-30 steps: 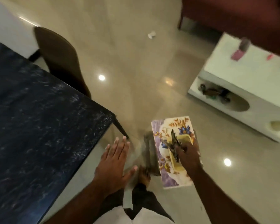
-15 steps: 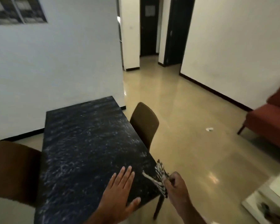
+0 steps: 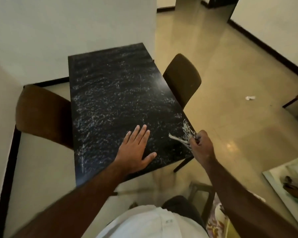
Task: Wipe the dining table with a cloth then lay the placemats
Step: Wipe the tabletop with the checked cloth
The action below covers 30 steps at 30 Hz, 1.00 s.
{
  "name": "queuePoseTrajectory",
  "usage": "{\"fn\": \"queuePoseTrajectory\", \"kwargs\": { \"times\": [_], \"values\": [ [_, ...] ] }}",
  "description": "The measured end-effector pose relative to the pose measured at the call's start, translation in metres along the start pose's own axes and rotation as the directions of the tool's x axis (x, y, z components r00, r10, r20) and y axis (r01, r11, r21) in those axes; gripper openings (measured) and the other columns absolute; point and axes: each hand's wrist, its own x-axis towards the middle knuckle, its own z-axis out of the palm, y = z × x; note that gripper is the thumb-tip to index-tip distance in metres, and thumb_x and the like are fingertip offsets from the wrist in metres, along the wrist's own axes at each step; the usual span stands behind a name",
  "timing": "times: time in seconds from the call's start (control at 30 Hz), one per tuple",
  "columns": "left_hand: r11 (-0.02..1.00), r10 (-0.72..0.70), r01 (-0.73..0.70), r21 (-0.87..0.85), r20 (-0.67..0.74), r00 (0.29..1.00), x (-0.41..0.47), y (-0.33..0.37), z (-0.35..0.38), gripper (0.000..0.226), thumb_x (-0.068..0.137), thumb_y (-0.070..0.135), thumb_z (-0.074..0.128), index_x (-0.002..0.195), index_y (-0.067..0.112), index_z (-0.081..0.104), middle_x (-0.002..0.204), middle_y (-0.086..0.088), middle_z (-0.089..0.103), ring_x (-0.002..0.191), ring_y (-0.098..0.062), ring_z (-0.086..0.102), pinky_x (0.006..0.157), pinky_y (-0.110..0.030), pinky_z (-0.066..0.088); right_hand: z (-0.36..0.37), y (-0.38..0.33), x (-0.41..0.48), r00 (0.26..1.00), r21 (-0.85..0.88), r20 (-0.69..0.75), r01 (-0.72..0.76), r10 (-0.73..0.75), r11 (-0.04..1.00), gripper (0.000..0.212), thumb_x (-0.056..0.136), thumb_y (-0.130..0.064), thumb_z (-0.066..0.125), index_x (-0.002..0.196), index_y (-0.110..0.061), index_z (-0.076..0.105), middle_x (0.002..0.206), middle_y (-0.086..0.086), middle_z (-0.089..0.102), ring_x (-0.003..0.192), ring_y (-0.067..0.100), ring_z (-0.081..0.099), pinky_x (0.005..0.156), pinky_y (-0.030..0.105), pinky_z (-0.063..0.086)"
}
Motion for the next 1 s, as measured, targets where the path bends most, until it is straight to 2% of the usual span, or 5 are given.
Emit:
{"fn": "queuePoseTrajectory", "kwargs": {
  "times": [0.23,0.37,0.57,0.73,1.0],
  "values": [
    [0.997,-0.063,0.064,-0.050,0.016,0.998,0.019,0.009,0.026,0.103,0.101,0.087,0.012,0.177,0.021,-0.006,0.185,-0.001,-0.019,0.171,-0.024,-0.020,0.140,-0.054,0.003,-0.004,0.019,0.022,0.982,-0.165,0.093,0.179,-0.166,0.970,0.013,0.110,-0.021,0.067,0.108,-0.018,0.054,0.087,0.002,0.068,0.071,0.025,0.066,0.056,0.035,0.049],
    [0.988,-0.126,0.128,-0.081,0.039,0.991,0.038,0.028,0.038,0.102,0.101,0.086,0.013,0.178,0.021,-0.005,0.185,-0.002,-0.020,0.171,-0.024,-0.019,0.140,-0.054,0.004,0.000,0.041,0.047,0.921,-0.347,0.252,0.373,-0.298,0.860,0.042,0.107,-0.016,0.069,0.147,-0.004,0.063,0.139,0.019,0.071,0.126,0.036,0.067,0.099,0.049,0.062],
    [0.976,-0.190,0.200,-0.089,0.106,0.976,0.061,0.060,0.059,0.103,0.100,0.086,0.013,0.177,0.021,-0.007,0.184,-0.001,-0.020,0.171,-0.024,-0.018,0.140,-0.054,0.003,0.015,0.092,0.055,0.798,-0.462,0.548,0.540,-0.252,0.703,0.062,0.105,-0.034,0.071,0.156,-0.002,0.056,0.175,0.024,0.040,0.165,0.045,0.032,0.130,0.062,0.038],
    [0.966,-0.213,0.233,-0.113,0.164,0.963,0.069,0.078,0.075,0.105,0.098,0.088,0.012,0.178,0.021,-0.005,0.184,-0.001,-0.019,0.172,-0.024,-0.017,0.140,-0.053,0.002,0.025,0.101,0.056,0.780,-0.488,0.549,0.591,-0.301,0.642,0.091,0.103,-0.068,0.056,0.177,-0.020,0.031,0.186,0.016,0.015,0.172,0.042,0.011,0.131,0.061,0.030],
    [0.959,-0.218,0.253,-0.129,0.234,0.947,0.083,0.082,0.099,0.104,0.100,0.086,0.018,0.178,0.019,-0.003,0.186,-0.003,-0.016,0.172,-0.026,-0.015,0.140,-0.055,0.003,0.050,0.107,0.053,0.780,-0.514,0.534,0.606,-0.326,0.608,0.094,0.107,-0.080,0.040,0.181,-0.028,0.013,0.188,0.016,0.002,0.173,0.042,0.003,0.130,0.062,0.032]
  ]
}}
